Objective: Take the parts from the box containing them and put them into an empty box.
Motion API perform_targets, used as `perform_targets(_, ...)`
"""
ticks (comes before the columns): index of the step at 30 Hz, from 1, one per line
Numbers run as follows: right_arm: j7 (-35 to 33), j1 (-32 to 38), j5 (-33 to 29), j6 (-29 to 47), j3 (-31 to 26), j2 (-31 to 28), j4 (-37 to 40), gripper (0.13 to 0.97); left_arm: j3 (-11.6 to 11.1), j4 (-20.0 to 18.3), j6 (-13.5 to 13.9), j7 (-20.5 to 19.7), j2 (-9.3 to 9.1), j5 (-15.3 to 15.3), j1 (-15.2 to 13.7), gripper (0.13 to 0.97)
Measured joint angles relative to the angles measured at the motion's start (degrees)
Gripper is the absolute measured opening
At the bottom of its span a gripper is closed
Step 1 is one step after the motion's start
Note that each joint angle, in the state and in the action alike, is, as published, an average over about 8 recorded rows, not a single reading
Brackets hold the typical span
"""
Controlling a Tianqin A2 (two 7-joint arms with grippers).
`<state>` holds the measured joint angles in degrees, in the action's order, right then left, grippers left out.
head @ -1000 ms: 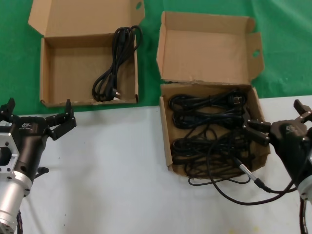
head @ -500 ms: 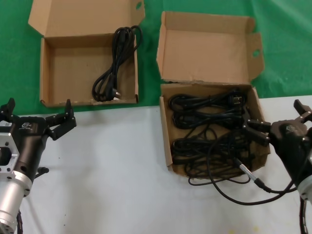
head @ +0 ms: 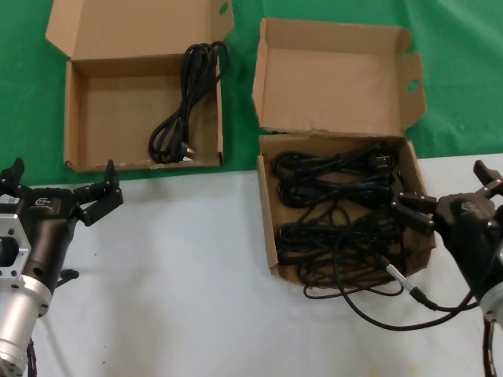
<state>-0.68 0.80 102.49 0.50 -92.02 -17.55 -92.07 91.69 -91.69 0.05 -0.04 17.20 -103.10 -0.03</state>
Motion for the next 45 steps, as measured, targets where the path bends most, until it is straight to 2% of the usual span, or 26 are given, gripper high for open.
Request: perform_targets(45, 0.0, 0.0, 0.0, 0.0, 0.0, 0.0, 0.0, 0.966, 0.0, 0.0, 0.0, 0.0, 0.0, 0.0, 0.0, 0.966)
